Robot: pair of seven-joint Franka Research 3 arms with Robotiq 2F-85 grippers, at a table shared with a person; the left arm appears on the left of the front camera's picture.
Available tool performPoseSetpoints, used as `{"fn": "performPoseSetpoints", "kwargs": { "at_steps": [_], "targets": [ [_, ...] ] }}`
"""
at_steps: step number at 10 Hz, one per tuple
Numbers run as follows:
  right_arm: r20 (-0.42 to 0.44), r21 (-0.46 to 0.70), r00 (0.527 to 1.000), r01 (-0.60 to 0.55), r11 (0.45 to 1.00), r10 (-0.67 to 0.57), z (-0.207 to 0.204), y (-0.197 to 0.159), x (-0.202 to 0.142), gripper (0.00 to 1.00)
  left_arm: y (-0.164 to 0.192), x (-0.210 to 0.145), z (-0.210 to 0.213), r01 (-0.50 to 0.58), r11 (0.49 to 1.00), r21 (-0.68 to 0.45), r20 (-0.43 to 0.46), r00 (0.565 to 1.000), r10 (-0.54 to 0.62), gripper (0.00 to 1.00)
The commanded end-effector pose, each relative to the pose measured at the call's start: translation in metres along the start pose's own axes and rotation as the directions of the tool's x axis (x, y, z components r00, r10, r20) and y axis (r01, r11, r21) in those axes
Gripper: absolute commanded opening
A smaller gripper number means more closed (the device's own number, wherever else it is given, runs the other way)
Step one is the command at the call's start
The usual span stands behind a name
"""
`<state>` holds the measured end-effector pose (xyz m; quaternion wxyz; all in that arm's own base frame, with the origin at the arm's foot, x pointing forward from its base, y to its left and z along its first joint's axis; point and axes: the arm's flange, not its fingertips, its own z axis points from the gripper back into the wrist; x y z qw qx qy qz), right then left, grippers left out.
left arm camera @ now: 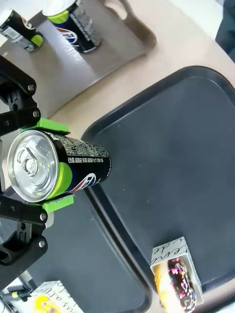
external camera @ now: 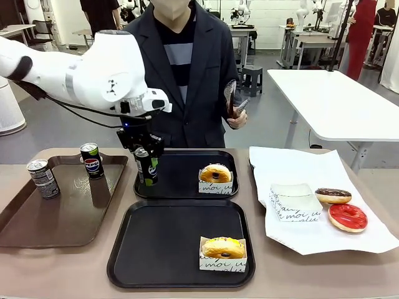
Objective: Set up donuts and drinks on trays.
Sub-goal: Pick up one Pepsi coke and place it on the Flat Tray.
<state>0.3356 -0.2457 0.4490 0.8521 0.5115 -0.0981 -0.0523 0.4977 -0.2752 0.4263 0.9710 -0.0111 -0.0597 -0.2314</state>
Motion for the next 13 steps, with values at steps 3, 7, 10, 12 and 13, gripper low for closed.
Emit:
{"fn": "performPoseSetpoints", "kwargs": {
  "at_steps": [3, 7, 10, 12, 13],
  "targets": [
    [-0.001, 0.006, 1.0, -0.001, 1.0, 0.001, 0.001, 0.0, -0.001, 1.0, 0.003, 0.015, -0.024, 0.006, 0.999, 0.039, 0.032, 0.999, -0.008, 0.59],
    [-0.001, 0.006, 1.0, -0.001, 1.0, 0.001, 0.001, 0.0, -0.001, 1.0, 0.006, 0.016, -0.029, 0.024, 0.999, 0.024, 0.021, 0.999, -0.024, 1.0],
    [-0.001, 0.006, 1.0, -0.001, 1.0, 0.001, 0.001, 0.0, -0.001, 1.0, 0.001, 0.007, -0.012, 0.022, 1.0, 0.015, 0.008, 1.0, -0.022, 0.91],
    [-0.001, 0.006, 1.0, -0.001, 1.0, 0.001, 0.001, 0.0, -0.001, 1.0, -0.003, -0.019, 0.012, 0.005, 1.0, 0.016, -0.047, 0.999, -0.004, 1.0],
    [-0.001, 0.006, 1.0, -0.001, 1.0, 0.001, 0.001, 0.0, -0.001, 1.0, -0.005, -0.04, 0.028, 0.0, 1.0, 0.016, -0.073, 0.997, 0.001, 1.0]
  ]
}}
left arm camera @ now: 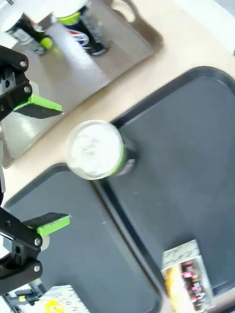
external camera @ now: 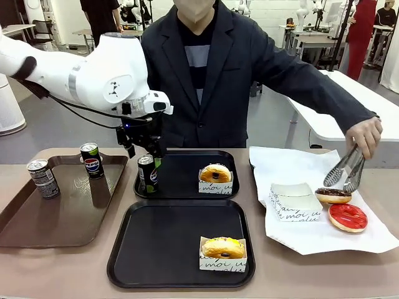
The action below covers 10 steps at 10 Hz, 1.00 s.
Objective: Set up donuts and drinks on trays.
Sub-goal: Pick up one Pepsi coke and place it on the Flat Tray, then pick up one Pepsi coke from the Handle tray and place it on the Flat Tray without a Pepsi coke.
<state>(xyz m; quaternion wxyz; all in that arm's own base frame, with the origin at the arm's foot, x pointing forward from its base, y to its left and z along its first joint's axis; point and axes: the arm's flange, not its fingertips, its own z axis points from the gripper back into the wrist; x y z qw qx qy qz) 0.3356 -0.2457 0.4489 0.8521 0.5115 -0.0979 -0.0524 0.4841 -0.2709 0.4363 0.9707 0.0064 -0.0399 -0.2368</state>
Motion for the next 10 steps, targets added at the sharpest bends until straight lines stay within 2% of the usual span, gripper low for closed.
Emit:
{"fn": "performPoseSetpoints", "kwargs": {
  "at_steps": [1, 3, 5, 6, 7, 10],
  "targets": [
    [0.0, 0.006, 1.0, -0.001, 1.0, 0.001, 0.001, 0.001, -0.001, 1.0, -0.002, -0.055, 0.031, -0.014, 1.0, -0.012, -0.05, 0.999, 0.013, 1.0],
    [0.0, 0.006, 1.0, -0.001, 1.0, 0.001, 0.001, 0.001, -0.001, 1.0, 0.003, -0.102, 0.049, -0.007, 0.999, -0.039, -0.051, 0.999, 0.005, 1.0],
    [0.0, 0.006, 1.0, -0.001, 1.0, 0.001, 0.001, 0.001, -0.001, 1.0, 0.014, -0.13, 0.053, -0.018, 0.999, -0.05, -0.035, 0.999, 0.016, 1.0],
    [0.0, 0.006, 1.0, -0.001, 1.0, 0.001, 0.001, 0.001, -0.001, 1.0, 0.022, -0.141, 0.055, -0.046, 0.996, -0.08, -0.064, 0.997, 0.04, 1.0],
    [0.0, 0.006, 1.0, -0.001, 1.0, 0.001, 0.001, 0.001, -0.001, 1.0, 0.005, -0.116, 0.056, -0.024, 0.999, -0.027, -0.051, 0.998, 0.023, 1.0],
    [0.0, 0.006, 1.0, -0.001, 1.0, 0.001, 0.001, 0.001, -0.001, 1.0, 0.005, -0.116, 0.056, -0.024, 0.999, -0.027, -0.051, 0.998, 0.023, 1.0]
  ]
}}
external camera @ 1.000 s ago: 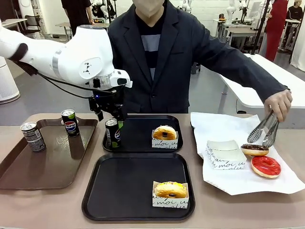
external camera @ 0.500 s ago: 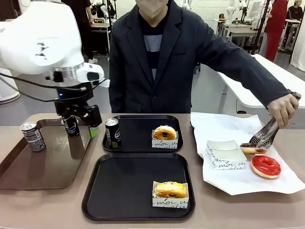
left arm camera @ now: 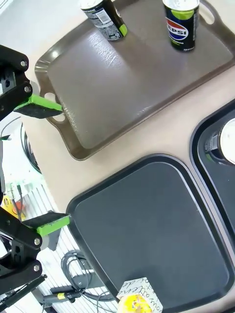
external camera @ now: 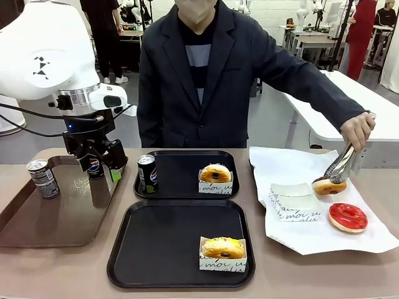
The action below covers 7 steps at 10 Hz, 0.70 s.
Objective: Set up donuts and drinks on trays.
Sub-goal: Pick up one Pepsi coke from the Handle tray and place it on the Flat Tray without a Pepsi coke.
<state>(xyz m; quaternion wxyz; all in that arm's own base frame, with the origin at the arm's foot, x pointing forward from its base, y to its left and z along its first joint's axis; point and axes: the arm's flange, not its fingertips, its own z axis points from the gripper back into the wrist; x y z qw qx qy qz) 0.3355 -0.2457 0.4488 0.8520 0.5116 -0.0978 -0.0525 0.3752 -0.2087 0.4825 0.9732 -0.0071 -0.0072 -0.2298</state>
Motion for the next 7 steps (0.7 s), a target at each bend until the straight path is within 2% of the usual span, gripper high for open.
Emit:
{"fn": "performPoseSetpoints", "kwargs": {
  "at_steps": [1, 5, 6, 7],
  "targets": [
    [0.0, 0.006, 1.0, -0.001, 1.0, 0.001, 0.001, 0.001, -0.001, 1.0, -0.002, 0.006, 0.002, -0.008, 1.0, 0.013, 0.007, 1.0, 0.008, 1.0],
    [0.0, 0.006, 1.0, -0.001, 1.0, 0.001, 0.001, 0.001, -0.001, 1.0, -0.001, 0.003, 0.0, 0.003, 1.0, -0.001, 0.0, 1.0, -0.003, 1.0],
    [0.0, 0.006, 1.0, -0.001, 1.0, 0.001, 0.001, 0.001, -0.001, 1.0, 0.027, 0.016, 0.023, -0.022, 1.0, -0.021, 0.017, 1.0, 0.022, 1.0],
    [0.0, 0.006, 1.0, -0.001, 1.0, 0.001, 0.001, 0.001, -0.001, 1.0, 0.061, 0.009, 0.035, -0.12, 0.991, -0.057, 0.056, 0.991, 0.124, 1.0]
  ]
}}
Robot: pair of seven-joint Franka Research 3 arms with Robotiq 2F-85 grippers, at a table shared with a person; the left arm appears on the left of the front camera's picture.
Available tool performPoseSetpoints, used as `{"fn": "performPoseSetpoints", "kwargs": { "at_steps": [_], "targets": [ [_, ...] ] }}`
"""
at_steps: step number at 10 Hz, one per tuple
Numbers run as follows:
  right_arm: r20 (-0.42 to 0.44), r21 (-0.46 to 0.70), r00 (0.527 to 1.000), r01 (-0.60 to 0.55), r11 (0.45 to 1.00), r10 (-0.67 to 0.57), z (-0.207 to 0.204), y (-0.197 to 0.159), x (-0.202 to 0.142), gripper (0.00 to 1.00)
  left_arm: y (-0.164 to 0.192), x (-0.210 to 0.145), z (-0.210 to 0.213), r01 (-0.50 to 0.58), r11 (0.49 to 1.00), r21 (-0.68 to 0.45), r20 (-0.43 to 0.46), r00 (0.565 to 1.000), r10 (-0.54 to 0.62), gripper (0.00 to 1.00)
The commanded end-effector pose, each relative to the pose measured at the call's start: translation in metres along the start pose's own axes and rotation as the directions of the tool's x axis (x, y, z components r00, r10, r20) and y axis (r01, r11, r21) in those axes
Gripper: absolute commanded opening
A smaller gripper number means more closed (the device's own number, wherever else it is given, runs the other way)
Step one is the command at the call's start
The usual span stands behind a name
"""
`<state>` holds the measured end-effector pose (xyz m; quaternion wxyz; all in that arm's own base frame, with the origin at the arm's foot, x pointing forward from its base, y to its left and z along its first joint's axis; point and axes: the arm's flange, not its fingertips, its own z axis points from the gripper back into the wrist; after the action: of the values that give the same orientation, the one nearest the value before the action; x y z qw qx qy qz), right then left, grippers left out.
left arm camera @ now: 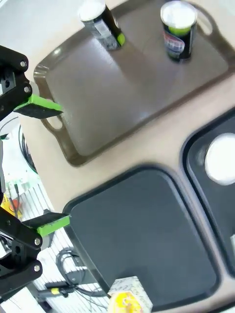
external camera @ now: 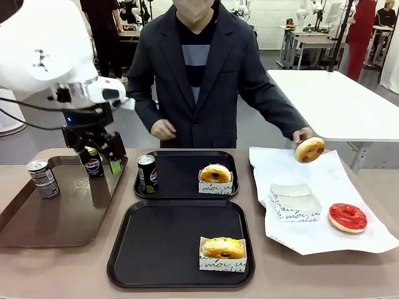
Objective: Set up donuts and drinks on trays.
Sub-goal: Pick up one Pepsi coke from the Handle tray and place it on the Flat Tray without a Pepsi coke.
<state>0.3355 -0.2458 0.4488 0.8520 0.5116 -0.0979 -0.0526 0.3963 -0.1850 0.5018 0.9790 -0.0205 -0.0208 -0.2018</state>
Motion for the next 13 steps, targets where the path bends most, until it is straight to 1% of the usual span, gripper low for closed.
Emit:
{"fn": "performPoseSetpoints", "kwargs": {
  "at_steps": [1, 3, 4, 5, 6, 7, 9, 11, 12, 13],
  "targets": [
    [-0.001, 0.006, 1.0, -0.002, 1.0, 0.002, 0.001, 0.001, -0.001, 1.0, 0.074, -0.002, 0.031, -0.136, 0.989, -0.051, 0.051, 0.989, 0.138, 1.0],
    [-0.001, 0.006, 1.0, -0.002, 1.0, 0.002, 0.001, 0.001, -0.001, 1.0, 0.152, -0.009, 0.037, -0.256, 0.966, -0.038, 0.06, 0.964, 0.258, 1.0],
    [-0.001, 0.006, 1.0, -0.002, 1.0, 0.002, 0.001, 0.001, -0.001, 1.0, 0.186, -0.004, 0.032, -0.317, 0.948, -0.018, 0.045, 0.947, 0.318, 1.0],
    [-0.001, 0.006, 1.0, -0.002, 1.0, 0.002, 0.001, 0.001, -0.001, 1.0, 0.211, -0.001, 0.022, -0.348, 0.938, 0.005, 0.032, 0.937, 0.347, 1.0],
    [-0.001, 0.006, 1.0, -0.002, 1.0, 0.002, 0.001, 0.001, -0.001, 1.0, 0.228, -0.006, 0.007, -0.375, 0.927, 0.0, 0.03, 0.927, 0.375, 1.0],
    [-0.001, 0.006, 1.0, -0.002, 1.0, 0.002, 0.001, 0.001, -0.001, 1.0, 0.237, -0.004, -0.004, -0.37, 0.929, 0.007, 0.028, 0.929, 0.369, 1.0],
    [-0.001, 0.006, 1.0, -0.002, 1.0, 0.002, 0.001, 0.001, -0.001, 1.0, 0.237, -0.001, -0.017, -0.355, 0.935, 0.003, 0.047, 0.934, 0.354, 1.0],
    [-0.001, 0.006, 1.0, -0.002, 1.0, 0.002, 0.001, 0.001, -0.001, 1.0, 0.222, 0.003, -0.025, -0.319, 0.948, 0.0, 0.05, 0.947, 0.318, 1.0],
    [-0.001, 0.006, 1.0, -0.002, 1.0, 0.002, 0.001, 0.001, -0.001, 1.0, 0.212, -0.002, -0.026, -0.325, 0.946, 0.004, 0.059, 0.944, 0.325, 1.0],
    [-0.001, 0.006, 1.0, -0.002, 1.0, 0.002, 0.001, 0.001, -0.001, 1.0, 0.228, 0.005, -0.022, -0.347, 0.938, 0.001, 0.03, 0.938, 0.347, 1.0]
  ]
}}
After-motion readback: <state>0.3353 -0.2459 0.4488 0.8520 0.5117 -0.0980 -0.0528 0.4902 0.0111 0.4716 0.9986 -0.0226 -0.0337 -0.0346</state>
